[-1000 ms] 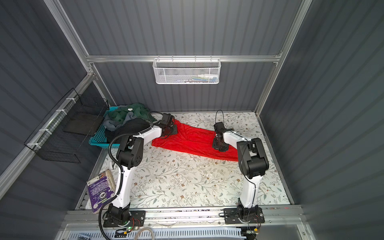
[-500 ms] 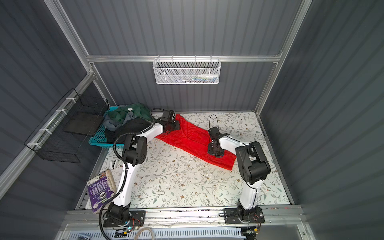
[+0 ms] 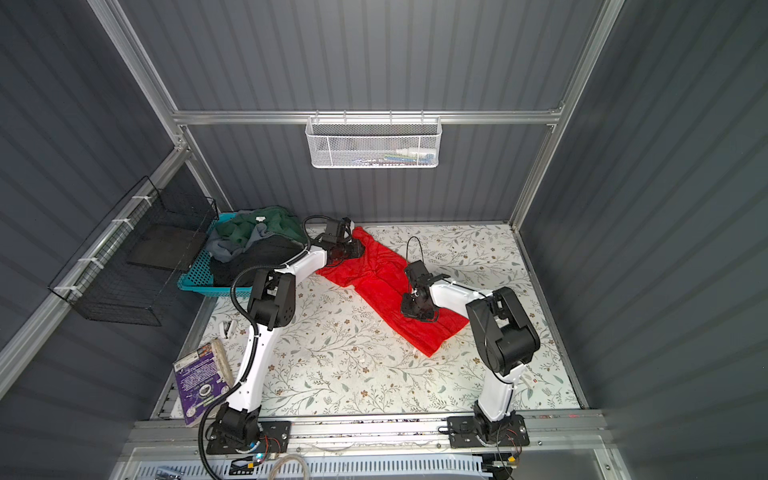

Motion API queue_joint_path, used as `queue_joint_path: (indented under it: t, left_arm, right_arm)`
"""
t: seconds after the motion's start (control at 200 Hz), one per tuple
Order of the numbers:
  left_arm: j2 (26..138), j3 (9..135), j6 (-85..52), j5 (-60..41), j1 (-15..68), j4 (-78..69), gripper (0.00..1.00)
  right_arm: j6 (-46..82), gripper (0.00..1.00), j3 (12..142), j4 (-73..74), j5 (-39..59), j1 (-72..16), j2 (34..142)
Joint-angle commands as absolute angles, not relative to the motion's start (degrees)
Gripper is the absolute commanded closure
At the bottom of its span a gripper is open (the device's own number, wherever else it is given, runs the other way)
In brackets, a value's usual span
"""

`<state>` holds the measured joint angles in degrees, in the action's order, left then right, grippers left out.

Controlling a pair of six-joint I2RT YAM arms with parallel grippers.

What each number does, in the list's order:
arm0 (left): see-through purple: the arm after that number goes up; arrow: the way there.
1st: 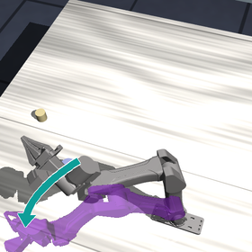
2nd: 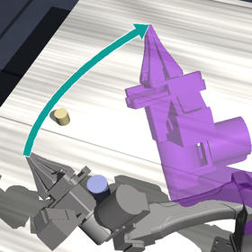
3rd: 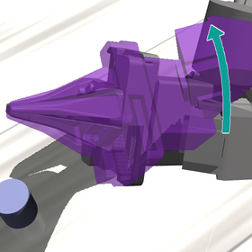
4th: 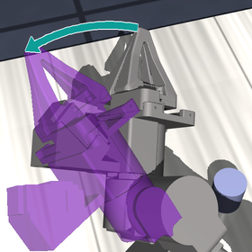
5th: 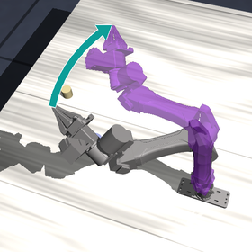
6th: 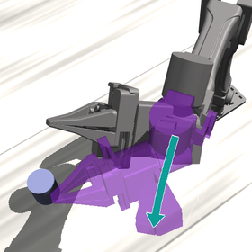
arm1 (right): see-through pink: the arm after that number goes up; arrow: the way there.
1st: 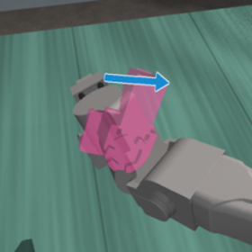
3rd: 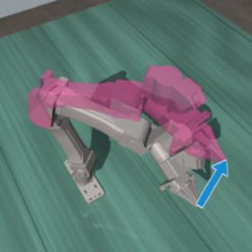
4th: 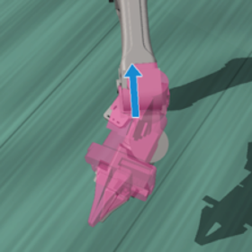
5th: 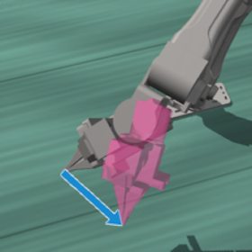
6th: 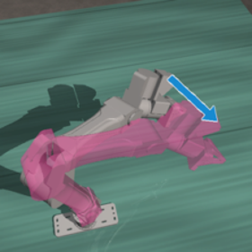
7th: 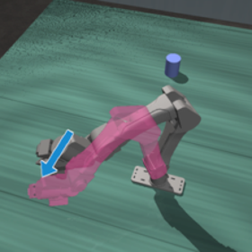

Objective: Fold and stack the t-shirts

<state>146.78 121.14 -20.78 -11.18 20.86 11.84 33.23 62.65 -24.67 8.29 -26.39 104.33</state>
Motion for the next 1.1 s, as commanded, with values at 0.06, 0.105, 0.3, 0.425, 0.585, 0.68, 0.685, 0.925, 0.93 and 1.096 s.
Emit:
queue_joint_path:
  t: [0.06, 0.105, 0.3, 0.425, 0.585, 0.68, 0.685, 0.925, 0.93, 1.096]
  left_arm:
    - [149.74, 122.53, -21.97, -16.31, 18.85, 8.67, 0.56]
    - [150.53, 123.19, -22.53, -17.68, 18.40, 8.18, 0.56]
    - [152.21, 125.66, -21.76, -18.46, 17.84, 8.03, 0.55]
    - [153.19, 127.98, -20.79, -21.14, 17.71, 8.75, 0.56]
    - [152.54, 128.29, -19.95, -20.75, 17.67, 8.10, 0.52]
    - [152.74, 129.04, -20.55, -20.29, 17.49, 7.42, 0.49]
    - [152.79, 129.16, -20.56, -20.29, 17.49, 7.44, 0.49]
    - [153.51, 131.19, -20.61, -20.93, 17.33, 6.17, 0.47]
    - [153.53, 131.29, -20.63, -20.97, 17.32, 6.16, 0.47]
    - [154.25, 131.90, -21.76, -22.13, 17.40, 5.79, 0.48]
  right_arm:
    - [33.66, 0.73, 61.13, -25.13, 12.71, -28.27, 106.51]
    - [33.74, 0.73, 61.02, -25.17, 13.15, -28.43, 106.74]
    - [33.86, 0.73, 60.55, -24.16, 15.10, -29.61, 106.66]
    - [33.52, 0.73, 61.29, -23.91, 16.91, -30.66, 107.53]
    - [33.61, 0.74, 62.57, -22.93, 26.91, -31.42, 108.95]
    - [33.55, 0.73, 63.33, -23.35, 28.90, -31.86, 108.62]
    - [33.47, 0.73, 63.35, -23.50, 28.77, -31.88, 108.54]
    - [31.20, 0.71, 64.47, -28.01, 25.05, -32.03, 106.58]
    - [31.24, 0.71, 64.45, -28.02, 25.05, -32.06, 106.55]
    - [31.70, 0.71, 62.73, -27.73, 24.49, -32.91, 106.94]
